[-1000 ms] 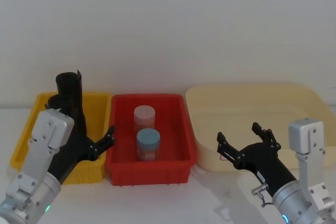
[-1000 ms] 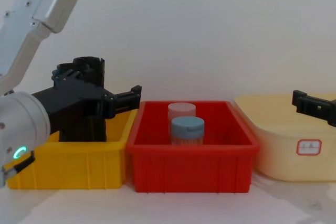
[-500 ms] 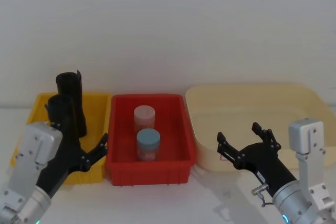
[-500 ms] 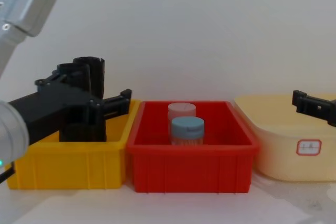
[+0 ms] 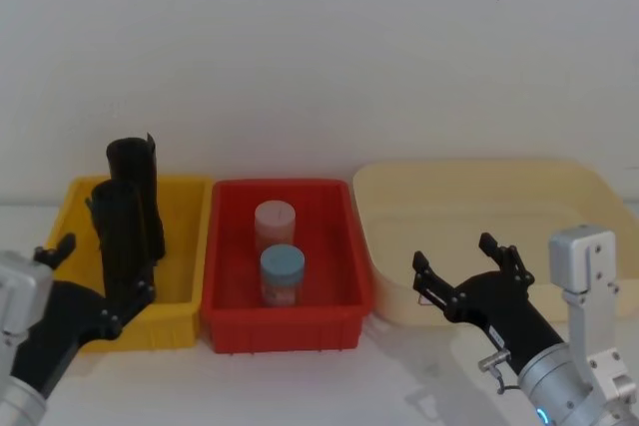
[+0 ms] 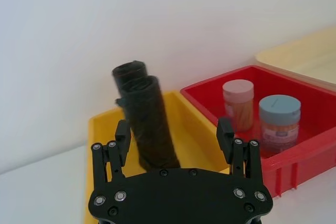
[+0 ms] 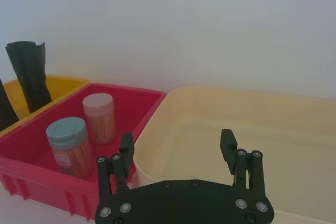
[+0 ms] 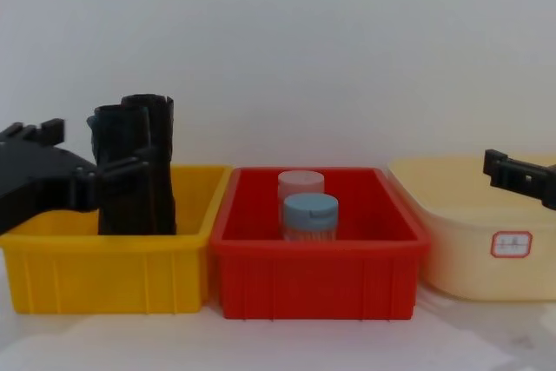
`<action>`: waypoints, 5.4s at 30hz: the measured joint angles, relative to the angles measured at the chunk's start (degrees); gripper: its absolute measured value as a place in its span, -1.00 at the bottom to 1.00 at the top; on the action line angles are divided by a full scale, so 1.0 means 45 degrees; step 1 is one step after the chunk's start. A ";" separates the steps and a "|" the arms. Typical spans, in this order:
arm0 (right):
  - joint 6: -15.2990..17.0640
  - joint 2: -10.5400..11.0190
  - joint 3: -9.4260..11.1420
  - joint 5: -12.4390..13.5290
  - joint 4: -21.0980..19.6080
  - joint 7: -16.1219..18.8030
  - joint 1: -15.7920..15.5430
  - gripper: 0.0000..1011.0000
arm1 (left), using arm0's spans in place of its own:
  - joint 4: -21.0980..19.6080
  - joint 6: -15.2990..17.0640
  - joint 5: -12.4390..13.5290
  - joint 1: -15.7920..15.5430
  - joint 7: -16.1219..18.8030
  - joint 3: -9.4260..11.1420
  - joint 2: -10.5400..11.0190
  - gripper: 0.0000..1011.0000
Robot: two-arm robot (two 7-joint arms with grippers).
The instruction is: Pick up the garbage bag with the one hand and transfer it to the other hand.
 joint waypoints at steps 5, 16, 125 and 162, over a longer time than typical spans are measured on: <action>0.0000 0.0000 0.0000 0.0000 0.0000 -0.0001 0.0000 0.99 | -0.0087 -0.0136 -0.0197 0.0309 0.0089 -0.0345 0.0022 0.98; 0.0000 0.0000 0.0000 0.0000 0.0000 -0.0001 -0.0001 0.99 | 0.0421 -0.0419 -0.0705 0.0178 -0.0253 -0.0643 -0.0163 0.98; -0.0001 0.0000 0.0000 0.0000 0.0001 0.0000 0.0000 0.99 | 0.5167 -0.1570 -0.1633 -0.6338 -0.6460 0.0269 -0.2086 -0.26; 0.0000 0.0000 0.0000 0.0000 0.0000 0.0000 0.0001 0.99 | 1.0668 -0.3206 -0.4903 -1.0156 -1.2530 0.2092 -0.5303 -0.26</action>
